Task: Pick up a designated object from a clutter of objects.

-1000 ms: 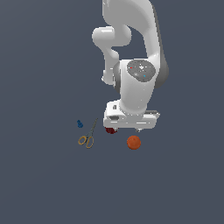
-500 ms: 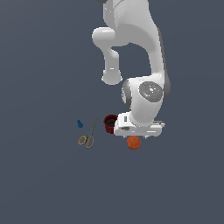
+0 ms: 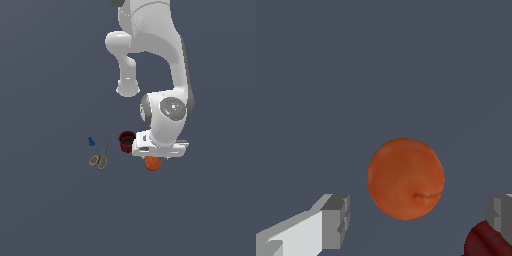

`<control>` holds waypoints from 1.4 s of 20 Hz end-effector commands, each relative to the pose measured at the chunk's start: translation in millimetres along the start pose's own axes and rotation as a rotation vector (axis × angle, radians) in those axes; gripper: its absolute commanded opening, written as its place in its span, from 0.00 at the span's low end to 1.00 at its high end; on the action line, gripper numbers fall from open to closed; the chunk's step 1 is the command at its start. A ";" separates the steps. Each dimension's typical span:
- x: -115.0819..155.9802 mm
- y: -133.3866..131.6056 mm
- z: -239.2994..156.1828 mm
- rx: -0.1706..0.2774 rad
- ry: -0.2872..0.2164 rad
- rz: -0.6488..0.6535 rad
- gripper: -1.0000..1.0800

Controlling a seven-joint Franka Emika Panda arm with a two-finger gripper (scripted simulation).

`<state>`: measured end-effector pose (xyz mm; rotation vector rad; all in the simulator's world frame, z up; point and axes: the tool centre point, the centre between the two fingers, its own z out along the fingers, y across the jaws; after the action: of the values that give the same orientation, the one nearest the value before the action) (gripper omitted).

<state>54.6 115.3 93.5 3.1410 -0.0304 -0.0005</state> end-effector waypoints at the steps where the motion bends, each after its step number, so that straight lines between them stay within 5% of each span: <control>1: -0.5 -0.1 7.9 0.000 -0.001 0.000 0.96; 13: -0.1 -0.8 46.7 0.000 0.000 0.000 0.96; 14: -0.1 -0.8 46.7 0.000 0.000 0.000 0.00; 28: 0.8 2.3 40.9 0.001 0.001 0.000 0.00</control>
<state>54.0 114.6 49.2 3.1413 -0.0301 -0.0034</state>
